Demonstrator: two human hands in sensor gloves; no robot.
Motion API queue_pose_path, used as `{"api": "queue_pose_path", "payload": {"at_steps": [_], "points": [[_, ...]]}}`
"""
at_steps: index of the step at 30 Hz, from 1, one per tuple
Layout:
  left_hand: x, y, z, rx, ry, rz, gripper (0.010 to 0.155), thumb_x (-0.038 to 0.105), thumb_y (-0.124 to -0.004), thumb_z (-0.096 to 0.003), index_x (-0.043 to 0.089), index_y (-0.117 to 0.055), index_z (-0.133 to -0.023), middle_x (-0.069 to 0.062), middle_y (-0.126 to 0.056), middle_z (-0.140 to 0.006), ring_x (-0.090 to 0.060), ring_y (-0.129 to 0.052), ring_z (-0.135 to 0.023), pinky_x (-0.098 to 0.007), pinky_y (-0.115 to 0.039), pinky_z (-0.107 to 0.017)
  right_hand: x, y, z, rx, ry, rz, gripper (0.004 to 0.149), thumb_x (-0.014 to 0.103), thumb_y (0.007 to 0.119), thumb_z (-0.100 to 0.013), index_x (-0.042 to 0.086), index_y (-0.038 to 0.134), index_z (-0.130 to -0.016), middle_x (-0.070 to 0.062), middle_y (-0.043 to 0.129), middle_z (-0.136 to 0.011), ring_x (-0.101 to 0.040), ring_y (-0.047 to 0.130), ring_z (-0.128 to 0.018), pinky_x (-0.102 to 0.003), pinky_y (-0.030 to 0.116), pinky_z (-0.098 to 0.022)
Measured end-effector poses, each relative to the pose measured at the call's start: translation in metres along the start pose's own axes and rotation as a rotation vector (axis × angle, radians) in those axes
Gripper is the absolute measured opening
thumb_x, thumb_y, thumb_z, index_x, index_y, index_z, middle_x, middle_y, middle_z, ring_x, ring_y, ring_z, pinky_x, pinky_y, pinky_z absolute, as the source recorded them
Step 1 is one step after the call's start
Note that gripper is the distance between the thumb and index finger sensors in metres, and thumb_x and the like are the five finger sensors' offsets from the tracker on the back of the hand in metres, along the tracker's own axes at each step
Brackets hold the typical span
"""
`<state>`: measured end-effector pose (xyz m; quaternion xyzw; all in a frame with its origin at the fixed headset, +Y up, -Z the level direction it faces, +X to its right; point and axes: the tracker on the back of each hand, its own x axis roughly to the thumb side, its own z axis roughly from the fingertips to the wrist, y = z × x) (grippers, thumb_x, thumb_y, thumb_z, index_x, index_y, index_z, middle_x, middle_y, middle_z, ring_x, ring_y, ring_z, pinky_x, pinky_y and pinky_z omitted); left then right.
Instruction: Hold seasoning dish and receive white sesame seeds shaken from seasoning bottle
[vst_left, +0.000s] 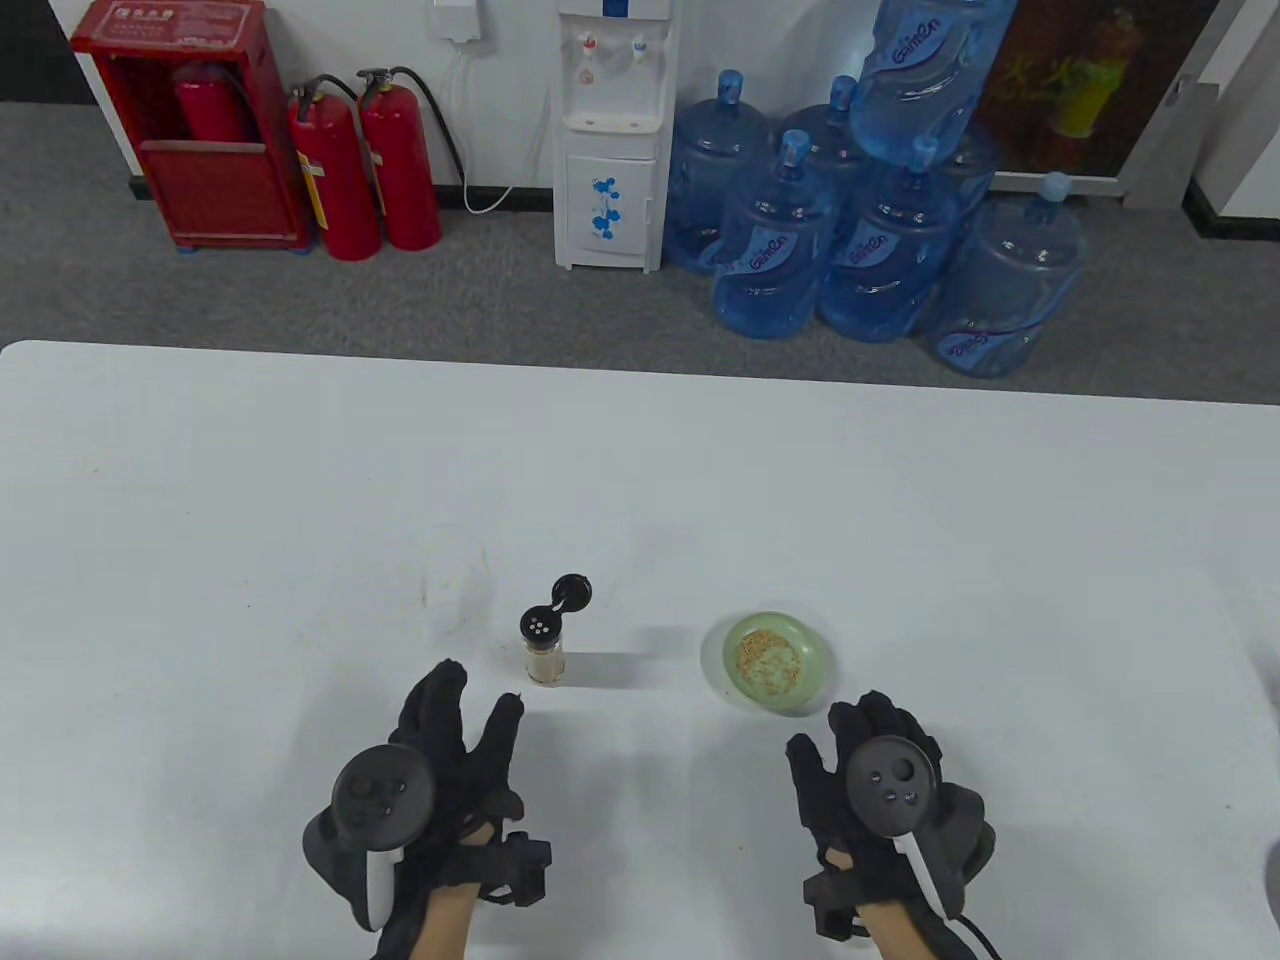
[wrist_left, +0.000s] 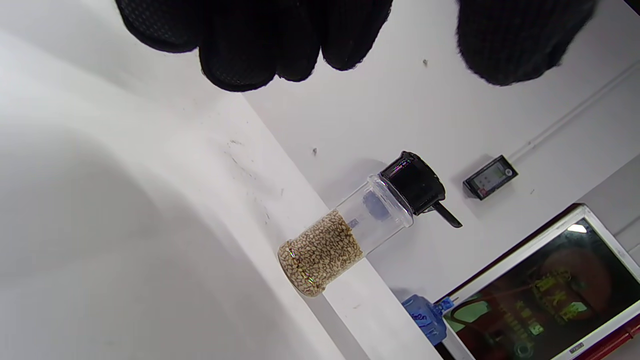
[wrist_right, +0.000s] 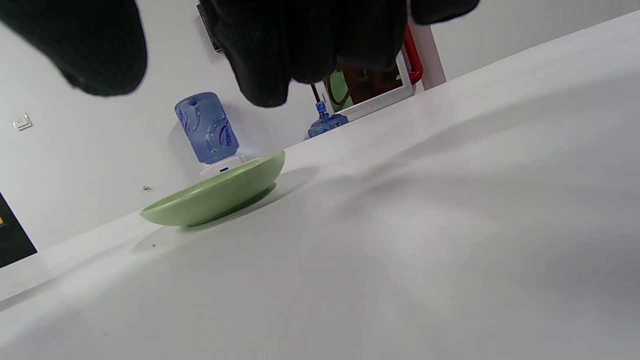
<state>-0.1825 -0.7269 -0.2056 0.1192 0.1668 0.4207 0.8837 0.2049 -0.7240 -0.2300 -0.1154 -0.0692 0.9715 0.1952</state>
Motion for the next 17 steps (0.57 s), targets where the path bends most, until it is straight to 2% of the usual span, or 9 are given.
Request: {"api": "queue_pose_path", "payload": {"at_steps": [17], "points": [[0.0001, -0.0005, 0.0002, -0.009, 0.002, 0.005, 0.076, 0.062, -0.078, -0.0449, 0.02, -0.061, -0.107, -0.009, -0.06, -0.11, -0.039, -0.076, -0.097, -0.06, -0.061, -0.072, -0.0055, -0.0022, -0.0011, -0.018, 0.002, -0.017, 0.07, 0.064, 0.075, -0.044, 0.017, 0.072, -0.095, -0.005, 0.054, -0.11, -0.037, 0.055, -0.102, -0.058, 0.042, -0.076]]}}
